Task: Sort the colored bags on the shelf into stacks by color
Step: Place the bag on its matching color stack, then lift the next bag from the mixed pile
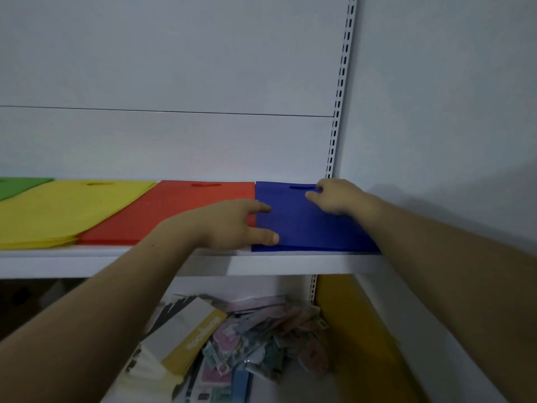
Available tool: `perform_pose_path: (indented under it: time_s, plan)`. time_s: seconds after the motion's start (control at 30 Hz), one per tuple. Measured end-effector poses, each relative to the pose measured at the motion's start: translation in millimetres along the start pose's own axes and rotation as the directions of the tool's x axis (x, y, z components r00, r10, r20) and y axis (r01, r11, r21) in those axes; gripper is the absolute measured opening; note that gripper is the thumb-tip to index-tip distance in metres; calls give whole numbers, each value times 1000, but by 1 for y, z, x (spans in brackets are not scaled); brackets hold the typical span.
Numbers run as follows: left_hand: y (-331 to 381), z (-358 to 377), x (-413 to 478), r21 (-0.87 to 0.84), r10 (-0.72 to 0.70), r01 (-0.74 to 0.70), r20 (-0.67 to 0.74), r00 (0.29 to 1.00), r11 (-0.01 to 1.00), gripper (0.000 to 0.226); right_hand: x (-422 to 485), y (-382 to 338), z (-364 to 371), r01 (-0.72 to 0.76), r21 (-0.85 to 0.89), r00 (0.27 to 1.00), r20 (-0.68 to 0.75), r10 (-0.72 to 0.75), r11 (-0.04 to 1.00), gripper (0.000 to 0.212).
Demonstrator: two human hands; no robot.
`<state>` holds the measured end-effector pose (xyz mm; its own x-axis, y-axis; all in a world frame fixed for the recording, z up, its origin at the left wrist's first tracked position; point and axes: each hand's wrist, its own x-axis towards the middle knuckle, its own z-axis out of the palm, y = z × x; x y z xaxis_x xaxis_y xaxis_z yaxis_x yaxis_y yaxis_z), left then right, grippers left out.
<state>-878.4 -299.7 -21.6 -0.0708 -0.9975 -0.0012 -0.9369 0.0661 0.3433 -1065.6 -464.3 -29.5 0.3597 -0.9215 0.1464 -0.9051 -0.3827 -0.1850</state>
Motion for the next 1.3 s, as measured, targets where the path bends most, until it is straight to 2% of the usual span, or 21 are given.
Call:
perform_pose_path:
  time_s: [0.1, 0.27, 0.57, 0.73, 0.93, 1.13, 1.3]
  plan:
    - [-12, -10, -16, 18, -5, 7, -99, 995, 1000, 75, -5, -31, -4, 60, 96, 997, -59, -54, 994, 53]
    - [-54, -29, -59, 42, -32, 41, -205, 978, 998, 75, -12, -102, -10, 213, 147, 974, -109, -199, 966, 61]
    - [-184, -77, -187, -6, -223, 236, -350, 910, 972, 71, -29, -292, 16, 386, 173, 922, -101, -373, 906, 63]
    - [-255, -104, -257, 16, -301, 335, -396, 868, 942, 71, -45, -398, 35, 448, 232, 893, -77, -443, 863, 64]
    - [-324, -130, -329, -39, -409, 437, -436, 802, 899, 70, -60, -511, 50, 518, 256, 850, -51, -524, 816, 64]
    - [-383, -151, -367, -81, -492, 520, -474, 731, 850, 73, -54, -601, 63, 587, 244, 802, -41, -596, 772, 64]
    - [-434, -169, -377, -63, -511, 560, -502, 697, 826, 71, -32, -666, 78, 638, 239, 760, -40, -649, 732, 64]
